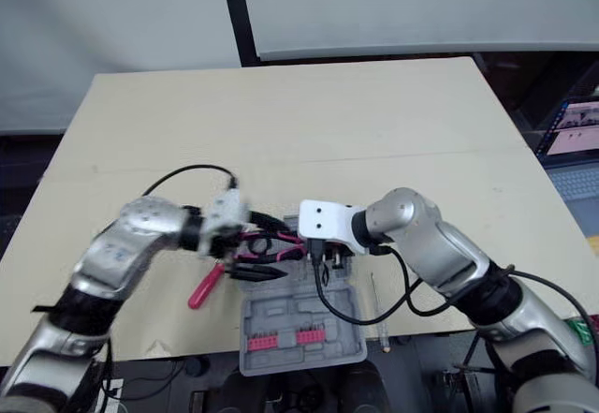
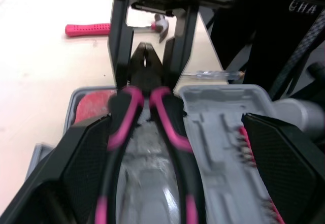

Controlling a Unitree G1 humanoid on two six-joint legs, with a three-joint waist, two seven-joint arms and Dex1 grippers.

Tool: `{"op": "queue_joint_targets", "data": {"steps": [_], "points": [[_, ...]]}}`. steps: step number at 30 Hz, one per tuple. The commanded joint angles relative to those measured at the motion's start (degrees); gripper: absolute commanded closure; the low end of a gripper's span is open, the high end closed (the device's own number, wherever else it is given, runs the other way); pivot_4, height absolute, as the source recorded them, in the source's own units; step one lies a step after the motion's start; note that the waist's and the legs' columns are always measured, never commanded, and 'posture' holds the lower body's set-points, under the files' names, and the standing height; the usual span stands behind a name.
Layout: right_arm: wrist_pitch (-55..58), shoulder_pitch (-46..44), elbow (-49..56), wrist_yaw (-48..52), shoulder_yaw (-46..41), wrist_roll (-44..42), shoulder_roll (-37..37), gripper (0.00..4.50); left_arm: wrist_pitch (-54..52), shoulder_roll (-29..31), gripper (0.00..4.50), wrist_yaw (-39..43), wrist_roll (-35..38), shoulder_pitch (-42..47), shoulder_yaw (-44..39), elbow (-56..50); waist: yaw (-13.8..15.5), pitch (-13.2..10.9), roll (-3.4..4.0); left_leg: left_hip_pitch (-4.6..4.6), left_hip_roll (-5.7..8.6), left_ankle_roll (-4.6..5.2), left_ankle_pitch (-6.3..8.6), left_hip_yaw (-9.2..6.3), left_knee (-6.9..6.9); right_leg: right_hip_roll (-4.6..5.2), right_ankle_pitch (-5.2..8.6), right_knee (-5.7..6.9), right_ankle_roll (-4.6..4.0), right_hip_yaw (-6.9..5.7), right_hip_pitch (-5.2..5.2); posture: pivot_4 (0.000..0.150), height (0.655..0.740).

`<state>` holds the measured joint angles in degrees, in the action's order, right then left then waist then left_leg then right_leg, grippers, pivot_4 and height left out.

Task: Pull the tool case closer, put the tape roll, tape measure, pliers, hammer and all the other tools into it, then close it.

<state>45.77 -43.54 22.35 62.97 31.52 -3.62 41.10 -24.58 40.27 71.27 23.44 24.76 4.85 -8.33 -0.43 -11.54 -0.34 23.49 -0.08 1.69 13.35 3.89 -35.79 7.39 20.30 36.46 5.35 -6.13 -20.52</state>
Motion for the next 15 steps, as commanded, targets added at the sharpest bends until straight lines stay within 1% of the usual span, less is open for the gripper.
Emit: {"op": "queue_joint_targets", "data": {"steps": [1, 3, 6, 8, 12, 15], "points": [[3.21, -3.21, 3.80, 1.49, 0.95, -0.42, -0.21, 3.45, 5.97, 5.71, 0.00, 4.98, 0.75, -5.28, -6.35, 4.30, -0.04, 0.00, 0.00, -0.01, 0.00, 0.00, 0.00, 0.00, 0.00, 0.01, 0.01, 0.00, -0.01, 0.00, -0.01, 0.150, 0.7278], [5.42, -4.51, 4.11, 1.99, 2.42, -0.33, -0.42, 3.45, 12.03, 8.07, 0.00, 6.53, -1.62, -8.72, -6.88, 6.67, -0.07, 0.01, 0.01, -0.06, 0.01, -0.02, 0.04, 0.02, 0.03, 0.03, 0.01, 0.01, -0.01, 0.04, -0.01, 0.150, 0.7278], [7.18, -6.27, 3.99, 2.43, 5.47, 0.74, -0.46, 3.45, 16.59, 9.31, 0.00, 7.22, -2.89, -11.41, -7.50, 9.87, 0.52, 0.00, 0.01, -0.06, 0.03, 0.00, 0.21, 0.00, 0.06, 0.11, 0.01, -0.01, -0.01, 0.02, -0.03, 0.150, 0.7278], [7.72, -7.21, 3.73, 2.57, 7.90, 1.54, -0.56, 3.45, 18.41, 9.06, 0.00, 7.22, -3.15, -11.82, -7.63, 11.57, 0.55, 0.01, 0.00, 0.00, 0.07, 0.02, 0.27, -0.04, 0.00, 0.18, 0.00, -0.04, 0.00, 0.02, -0.04, 0.150, 0.7278], [10.39, -8.78, 2.31, 1.23, 11.69, 3.27, -2.06, 3.45, 19.82, 8.41, 0.00, 6.88, -3.56, -12.22, -6.63, 11.14, 0.11, 0.01, 0.00, 0.04, 0.07, -0.22, 0.52, -0.04, -0.07, 0.20, -0.01, -0.02, 0.02, 0.03, -0.07, 0.150, 0.7278], [11.28, -9.77, 1.50, 0.66, 14.25, 4.50, -3.43, 3.45, 22.56, 8.16, 0.00, 6.56, -5.16, -12.98, -5.61, 10.98, -0.11, 0.01, 0.00, 0.04, 0.06, 0.00, 0.37, -0.02, -0.04, 0.16, 0.00, 0.06, 0.00, -0.01, -0.13, 0.150, 0.7278]]}}
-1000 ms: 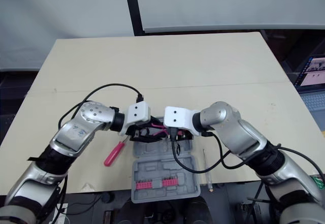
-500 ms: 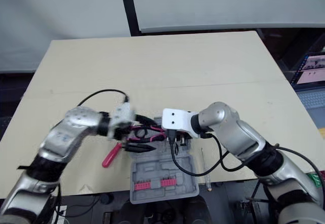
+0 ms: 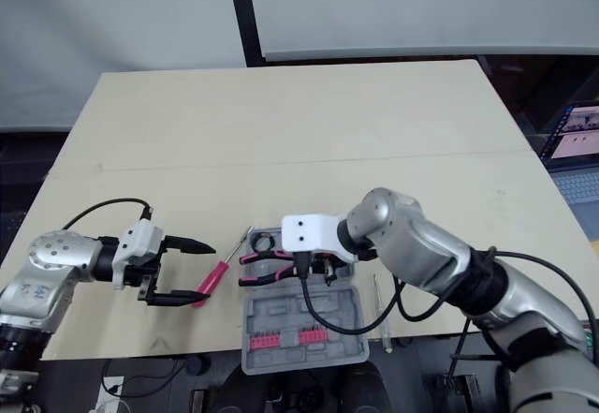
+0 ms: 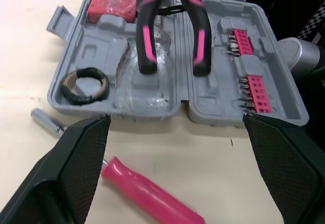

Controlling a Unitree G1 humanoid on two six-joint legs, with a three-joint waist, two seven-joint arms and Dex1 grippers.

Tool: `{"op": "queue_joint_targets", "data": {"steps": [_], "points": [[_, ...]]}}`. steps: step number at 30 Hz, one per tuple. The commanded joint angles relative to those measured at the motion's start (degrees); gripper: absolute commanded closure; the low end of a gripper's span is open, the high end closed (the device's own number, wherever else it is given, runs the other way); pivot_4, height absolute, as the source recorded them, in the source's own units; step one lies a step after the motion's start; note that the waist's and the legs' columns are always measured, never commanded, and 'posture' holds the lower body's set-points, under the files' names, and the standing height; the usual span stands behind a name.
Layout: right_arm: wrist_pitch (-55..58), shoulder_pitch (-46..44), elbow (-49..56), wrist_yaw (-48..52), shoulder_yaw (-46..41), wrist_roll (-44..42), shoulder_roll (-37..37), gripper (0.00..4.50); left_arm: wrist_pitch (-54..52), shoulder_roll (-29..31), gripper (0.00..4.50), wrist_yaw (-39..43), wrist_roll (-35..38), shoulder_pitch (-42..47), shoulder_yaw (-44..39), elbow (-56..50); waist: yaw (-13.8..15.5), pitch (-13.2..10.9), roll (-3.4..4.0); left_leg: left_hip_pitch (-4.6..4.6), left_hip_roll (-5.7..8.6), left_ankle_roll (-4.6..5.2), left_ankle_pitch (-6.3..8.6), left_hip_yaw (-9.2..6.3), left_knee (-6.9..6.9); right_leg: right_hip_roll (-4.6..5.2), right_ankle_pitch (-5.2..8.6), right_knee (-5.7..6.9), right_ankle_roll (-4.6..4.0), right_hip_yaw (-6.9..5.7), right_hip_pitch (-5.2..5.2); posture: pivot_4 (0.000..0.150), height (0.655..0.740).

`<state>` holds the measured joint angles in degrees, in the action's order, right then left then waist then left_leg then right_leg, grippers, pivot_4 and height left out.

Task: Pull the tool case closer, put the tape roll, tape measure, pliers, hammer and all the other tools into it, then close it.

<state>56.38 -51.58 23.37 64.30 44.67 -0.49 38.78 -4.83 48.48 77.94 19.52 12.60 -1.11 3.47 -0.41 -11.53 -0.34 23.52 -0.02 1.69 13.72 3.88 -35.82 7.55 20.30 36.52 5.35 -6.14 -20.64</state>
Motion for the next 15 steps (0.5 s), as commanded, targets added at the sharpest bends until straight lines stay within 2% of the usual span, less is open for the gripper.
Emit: {"op": "queue_joint_targets", "data": {"steps": [1, 15], "points": [[1.02, -2.01, 0.11, -0.86, 1.70, 1.65, -1.65, 3.45, 3.68, -0.18, 0.00, -0.21, -1.76, -0.96, 0.64, -0.65, -0.32, 0.00, 0.00, 0.00, -0.02, 0.00, 0.00, 0.03, 0.01, -0.02, 0.00, 0.00, 0.00, -0.02, -0.02, 0.150, 0.7278], [0.28, -4.32, -5.37, -2.05, 6.37, 6.40, -5.00, 3.45, 8.32, -1.18, 0.00, -2.40, -4.69, -0.58, 1.66, 2.74, -1.19, 0.00, 0.00, 0.00, -0.01, 0.02, -0.02, 0.06, 0.01, -0.01, 0.00, 0.31, 0.00, -0.06, -0.02, 0.150, 0.7278]]}}
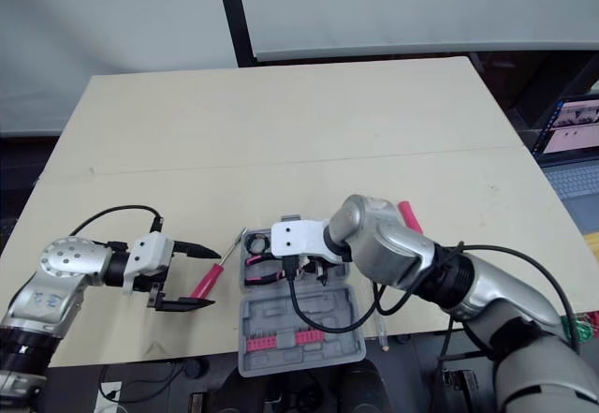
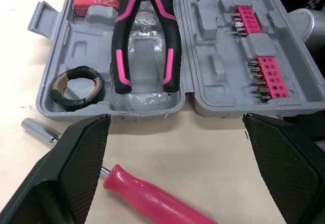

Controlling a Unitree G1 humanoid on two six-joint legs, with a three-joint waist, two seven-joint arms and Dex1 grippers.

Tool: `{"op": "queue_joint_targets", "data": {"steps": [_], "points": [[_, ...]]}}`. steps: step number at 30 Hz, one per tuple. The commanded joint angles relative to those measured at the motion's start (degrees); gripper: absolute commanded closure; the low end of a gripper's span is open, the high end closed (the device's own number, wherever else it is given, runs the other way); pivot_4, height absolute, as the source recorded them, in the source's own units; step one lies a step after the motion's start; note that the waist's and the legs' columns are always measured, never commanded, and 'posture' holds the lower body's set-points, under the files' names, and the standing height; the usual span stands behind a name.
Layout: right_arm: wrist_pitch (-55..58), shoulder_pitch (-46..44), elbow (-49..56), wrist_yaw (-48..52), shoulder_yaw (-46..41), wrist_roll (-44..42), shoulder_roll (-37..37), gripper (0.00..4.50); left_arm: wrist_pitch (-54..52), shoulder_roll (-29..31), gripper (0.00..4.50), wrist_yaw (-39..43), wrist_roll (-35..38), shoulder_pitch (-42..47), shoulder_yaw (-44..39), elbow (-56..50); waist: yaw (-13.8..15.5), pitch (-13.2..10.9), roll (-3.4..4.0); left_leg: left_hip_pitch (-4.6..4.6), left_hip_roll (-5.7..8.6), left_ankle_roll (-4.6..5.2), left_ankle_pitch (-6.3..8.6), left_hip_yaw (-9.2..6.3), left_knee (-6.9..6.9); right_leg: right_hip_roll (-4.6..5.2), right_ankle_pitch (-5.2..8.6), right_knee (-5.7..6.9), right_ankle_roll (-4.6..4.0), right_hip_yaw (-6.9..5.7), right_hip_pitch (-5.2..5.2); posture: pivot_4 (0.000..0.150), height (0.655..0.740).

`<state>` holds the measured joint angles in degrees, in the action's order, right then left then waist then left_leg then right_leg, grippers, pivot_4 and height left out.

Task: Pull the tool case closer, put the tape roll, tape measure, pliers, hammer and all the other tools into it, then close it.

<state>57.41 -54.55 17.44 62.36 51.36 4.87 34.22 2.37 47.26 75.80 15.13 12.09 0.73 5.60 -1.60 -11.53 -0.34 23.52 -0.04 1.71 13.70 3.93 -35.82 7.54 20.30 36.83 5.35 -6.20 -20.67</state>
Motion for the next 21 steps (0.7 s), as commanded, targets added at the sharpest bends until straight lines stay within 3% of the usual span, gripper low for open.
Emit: {"op": "queue_joint_targets", "data": {"steps": [1, 21], "points": [[-0.84, -1.41, 0.42, -0.08, -0.14, 1.18, -0.54, 3.45, 1.17, 0.03, 0.00, -0.37, -0.34, -0.03, -0.17, 0.69, 0.00, 0.00, 0.00, 0.00, 0.00, 0.00, 0.00, 0.00, 0.00, 0.00, 0.00, 0.00, 0.00, -0.01, 0.00, 0.150, 0.7278], [-2.30, -0.21, -4.45, -1.78, 1.50, 5.02, -4.61, 3.45, 0.24, -0.31, 0.00, -1.55, -0.32, 1.46, 0.41, 0.15, -0.02, 0.00, 0.00, 0.00, 0.00, 0.00, 0.00, 0.01, 0.00, 0.00, 0.00, 0.04, 0.00, -0.06, -0.01, 0.150, 0.7278]]}}
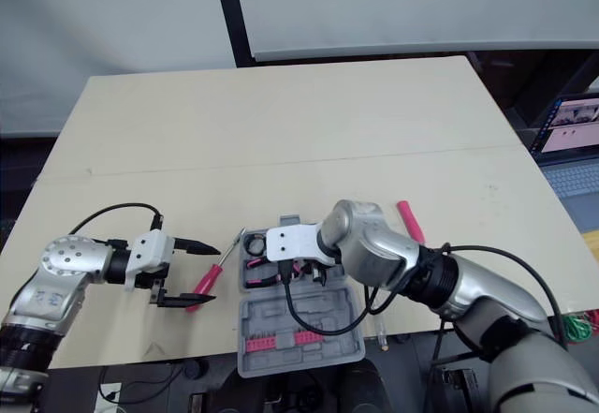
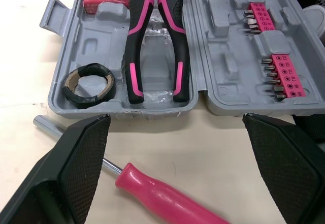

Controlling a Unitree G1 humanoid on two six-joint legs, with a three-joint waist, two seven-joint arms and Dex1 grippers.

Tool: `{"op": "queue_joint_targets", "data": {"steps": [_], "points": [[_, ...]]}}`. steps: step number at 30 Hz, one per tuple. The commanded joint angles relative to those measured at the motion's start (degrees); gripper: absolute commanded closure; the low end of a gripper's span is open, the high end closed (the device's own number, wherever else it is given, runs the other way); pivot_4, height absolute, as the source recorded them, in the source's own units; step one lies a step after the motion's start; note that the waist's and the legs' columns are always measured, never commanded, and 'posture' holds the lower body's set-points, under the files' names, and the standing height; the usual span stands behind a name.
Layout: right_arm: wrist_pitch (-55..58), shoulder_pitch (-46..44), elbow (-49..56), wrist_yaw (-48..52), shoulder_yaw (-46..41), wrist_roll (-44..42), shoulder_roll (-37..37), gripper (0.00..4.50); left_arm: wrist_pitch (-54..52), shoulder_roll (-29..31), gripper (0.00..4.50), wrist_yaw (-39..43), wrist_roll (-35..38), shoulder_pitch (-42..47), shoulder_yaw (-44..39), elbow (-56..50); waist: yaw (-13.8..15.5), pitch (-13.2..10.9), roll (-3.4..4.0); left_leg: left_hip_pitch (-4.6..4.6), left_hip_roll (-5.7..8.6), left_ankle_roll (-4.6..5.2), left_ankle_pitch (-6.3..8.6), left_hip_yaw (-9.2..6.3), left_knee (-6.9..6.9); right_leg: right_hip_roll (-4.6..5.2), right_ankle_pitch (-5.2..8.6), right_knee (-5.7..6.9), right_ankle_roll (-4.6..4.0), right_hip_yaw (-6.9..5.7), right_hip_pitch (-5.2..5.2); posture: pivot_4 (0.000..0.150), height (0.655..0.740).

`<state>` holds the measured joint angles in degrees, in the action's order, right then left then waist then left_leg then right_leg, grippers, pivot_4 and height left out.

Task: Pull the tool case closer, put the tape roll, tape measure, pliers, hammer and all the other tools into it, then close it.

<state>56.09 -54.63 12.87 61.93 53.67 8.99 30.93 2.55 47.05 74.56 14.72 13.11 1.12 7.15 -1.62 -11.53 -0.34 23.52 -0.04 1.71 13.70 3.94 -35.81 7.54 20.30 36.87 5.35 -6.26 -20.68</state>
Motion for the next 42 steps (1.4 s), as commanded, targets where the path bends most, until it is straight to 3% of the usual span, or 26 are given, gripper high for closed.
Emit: {"op": "queue_joint_targets", "data": {"steps": [1, 12, 19, 20, 24, 28, 31, 38, 42], "points": [[-1.35, -0.09, -0.02, -1.30, -0.71, 1.22, -1.26, 3.45, -0.01, -0.13, 0.00, -0.38, 0.10, 0.40, 0.04, -1.53, 0.00, 0.00, 0.00, 0.00, 0.00, 0.00, 0.00, 0.00, 0.00, 0.00, 0.00, 0.00, 0.00, 0.00, -0.01, 0.150, 0.7278], [-1.99, 1.77, -0.39, -0.01, -0.29, 1.87, -1.37, 3.45, 0.06, -0.17, 0.00, -0.41, 0.07, 0.75, 0.13, -1.37, 0.01, 0.00, 0.00, 0.00, 0.00, 0.00, 0.00, 0.00, 0.00, 0.00, 0.00, 0.01, 0.00, -0.01, 0.00, 0.150, 0.7278], [0.16, 2.77, 2.37, 1.07, -9.05, -4.12, -1.42, 0.26, -1.96, -0.46, 0.00, -0.70, 1.24, 1.17, -0.11, -3.38, 0.08, 0.00, 0.00, 0.00, 0.00, 0.00, 0.00, 0.00, -0.01, 0.00, 0.00, 0.01, 0.00, -0.02, 0.01, 0.150, 0.7278], [-2.25, 3.98, 2.44, 0.82, -11.95, -5.68, -1.19, 0.05, -2.45, -0.53, 0.00, -0.69, 1.48, 1.33, -0.14, -3.91, 0.11, 0.00, 0.00, 0.00, 0.01, 0.00, 0.00, 0.00, -0.01, 0.00, 0.00, 0.00, 0.00, -0.02, 0.02, 0.150, 0.7278], [-10.32, 10.76, 0.52, -1.41, -20.46, -10.06, -1.84, 0.05, -3.36, -0.69, 0.00, -0.63, 1.63, 1.80, -0.24, -4.85, 0.19, 0.02, -0.04, -0.02, 0.01, 0.00, 0.01, -0.04, -0.01, 0.01, 0.00, -0.05, 0.00, -0.05, 0.10, 0.150, 0.7278], [-22.18, 21.40, -2.48, -4.55, -30.42, -17.33, -8.67, 0.05, -3.88, -0.59, 0.00, -0.69, 1.73, 2.16, -0.59, -5.08, 0.06, 0.04, -0.08, -0.11, 0.01, -0.02, -0.01, -0.02, 0.14, -0.03, 0.00, -0.09, 0.00, -0.07, 0.17, 0.150, 0.7278], [-29.78, 27.44, -5.77, -5.99, -35.06, -21.05, -12.87, 0.94, -3.77, -0.57, 0.00, -0.96, 1.61, 1.54, -0.92, -5.14, -0.01, 0.07, -0.12, -0.23, -0.03, -0.06, -0.07, 0.16, 0.28, -0.06, 0.00, -0.06, 0.00, -0.07, 0.12, 0.150, 0.7278], [-37.19, 31.53, -12.29, -7.28, -36.41, -21.11, -15.75, 4.48, -3.97, -0.33, 0.00, -1.30, 1.61, 0.91, -0.97, -6.09, 0.04, 0.07, -0.12, -0.24, -0.02, -0.06, -0.08, 0.18, 0.29, -0.03, 0.00, -0.05, 0.00, 0.00, 0.11, 0.150, 0.7278], [-39.30, 31.31, -15.04, -7.43, -36.04, -19.88, -15.53, 4.48, -4.54, -0.57, 0.00, -1.45, 1.79, 1.48, -0.81, -6.40, 0.04, 0.07, -0.12, -0.25, -0.03, -0.07, -0.09, 0.17, 0.30, -0.03, 0.00, -0.05, 0.00, 0.00, 0.10, 0.150, 0.7278]]}}
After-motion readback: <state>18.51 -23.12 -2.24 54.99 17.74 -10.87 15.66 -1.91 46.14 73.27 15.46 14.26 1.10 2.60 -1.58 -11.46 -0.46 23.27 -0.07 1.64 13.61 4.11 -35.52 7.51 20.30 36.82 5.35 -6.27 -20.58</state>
